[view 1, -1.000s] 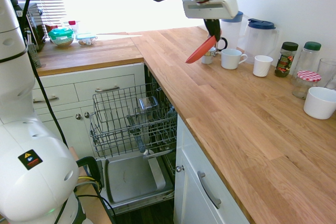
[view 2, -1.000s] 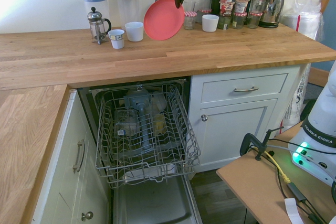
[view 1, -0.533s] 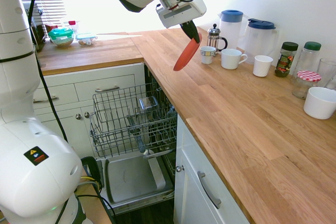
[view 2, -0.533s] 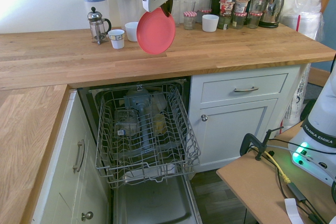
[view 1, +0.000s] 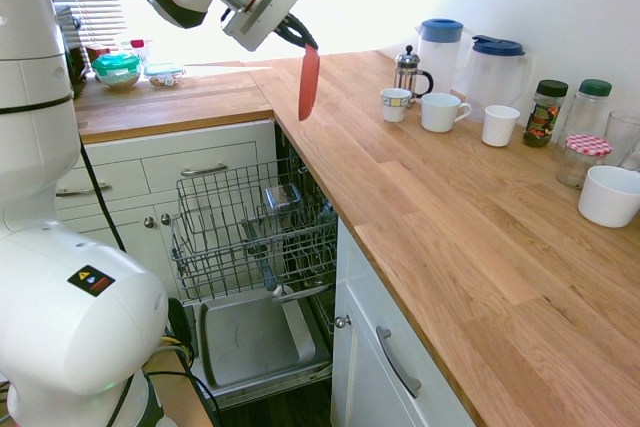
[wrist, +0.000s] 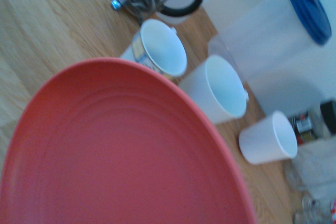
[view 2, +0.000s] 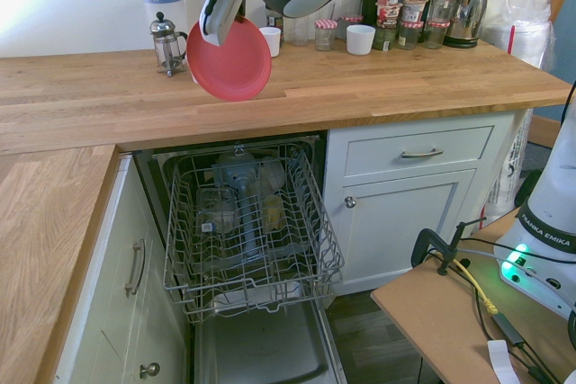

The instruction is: Put the plate in the dishwasher

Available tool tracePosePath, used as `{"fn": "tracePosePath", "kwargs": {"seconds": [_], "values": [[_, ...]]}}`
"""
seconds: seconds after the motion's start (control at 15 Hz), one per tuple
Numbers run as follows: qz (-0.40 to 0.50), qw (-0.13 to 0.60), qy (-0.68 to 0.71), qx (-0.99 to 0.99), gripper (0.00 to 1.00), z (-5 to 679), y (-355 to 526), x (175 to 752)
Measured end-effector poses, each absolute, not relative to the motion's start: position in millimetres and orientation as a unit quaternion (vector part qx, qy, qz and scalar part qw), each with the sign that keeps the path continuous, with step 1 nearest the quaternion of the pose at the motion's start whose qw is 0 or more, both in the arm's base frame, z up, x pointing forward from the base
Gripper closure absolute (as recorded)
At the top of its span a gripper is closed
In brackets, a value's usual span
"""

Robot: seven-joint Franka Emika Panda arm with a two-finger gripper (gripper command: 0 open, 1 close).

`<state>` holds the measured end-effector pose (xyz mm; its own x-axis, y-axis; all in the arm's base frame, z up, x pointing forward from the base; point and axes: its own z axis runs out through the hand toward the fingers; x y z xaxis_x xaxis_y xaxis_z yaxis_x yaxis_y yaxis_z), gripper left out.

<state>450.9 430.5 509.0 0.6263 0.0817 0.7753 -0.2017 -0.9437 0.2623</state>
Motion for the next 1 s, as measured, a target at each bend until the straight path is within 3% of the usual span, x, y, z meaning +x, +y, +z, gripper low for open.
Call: {"fn": "tracePosePath", "kwargs": {"seconds": [0.2,0.53,1.0], "values": [[0.457,0.175,0.057,0.870,1.00,487.3,475.0,412.1],[0.468,0.211,0.192,0.836,1.00,437.4,496.4,408.0],[0.450,0.221,0.244,0.830,1.00,403.5,506.4,374.3]]}}
